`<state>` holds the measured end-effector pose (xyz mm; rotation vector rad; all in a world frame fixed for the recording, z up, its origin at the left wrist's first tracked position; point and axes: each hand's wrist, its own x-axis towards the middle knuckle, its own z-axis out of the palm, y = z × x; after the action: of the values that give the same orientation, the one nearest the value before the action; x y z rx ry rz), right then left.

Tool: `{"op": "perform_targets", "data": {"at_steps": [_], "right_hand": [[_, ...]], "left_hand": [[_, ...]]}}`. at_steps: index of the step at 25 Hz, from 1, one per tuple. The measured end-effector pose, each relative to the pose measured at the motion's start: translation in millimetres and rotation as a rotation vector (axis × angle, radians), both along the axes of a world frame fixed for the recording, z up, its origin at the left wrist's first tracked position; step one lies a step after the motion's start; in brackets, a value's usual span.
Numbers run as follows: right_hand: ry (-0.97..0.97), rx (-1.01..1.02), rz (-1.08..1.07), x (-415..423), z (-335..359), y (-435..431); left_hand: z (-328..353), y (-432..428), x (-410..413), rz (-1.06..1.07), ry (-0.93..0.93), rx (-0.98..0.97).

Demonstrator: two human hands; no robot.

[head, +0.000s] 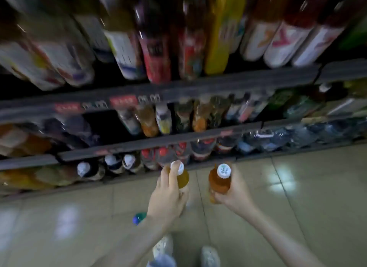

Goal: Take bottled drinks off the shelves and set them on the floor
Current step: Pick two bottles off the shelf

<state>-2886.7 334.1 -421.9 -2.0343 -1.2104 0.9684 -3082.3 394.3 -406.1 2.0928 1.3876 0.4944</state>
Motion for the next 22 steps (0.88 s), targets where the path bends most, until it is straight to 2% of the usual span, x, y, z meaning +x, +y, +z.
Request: {"op": "perform_targets", "data": {"at_steps": [7,12,17,20,22], "right_hand": [[0.193,-0.215,-0.054,1.3,-304.0,-55.4],[0.186,-0.205,-0.14,-4.0,-459.1,-72.0],[0.123,-0.087,-0.148,-14.0,-550.1,-79.7],[0.117,-0.05,-0.148,-17.5,-565.2,-89.1],[0.16,-0.062,-0.155,-17.0,-552.8,-94.1]], "left_hand": [[-309.4,-47.7,17.6,-0.123,0.136,-0.106],[-464.5,-61.6,22.7,-0.152,0.105,-0.162],[-567.2,-74.3,19.1,-0.092,0.022,-0.145],[-578.9,-88.2,8.5,-0.067,-0.045,-0.158],[-563.2,-96.3,4.9,-0.002,-0.017,-0.243]]}}
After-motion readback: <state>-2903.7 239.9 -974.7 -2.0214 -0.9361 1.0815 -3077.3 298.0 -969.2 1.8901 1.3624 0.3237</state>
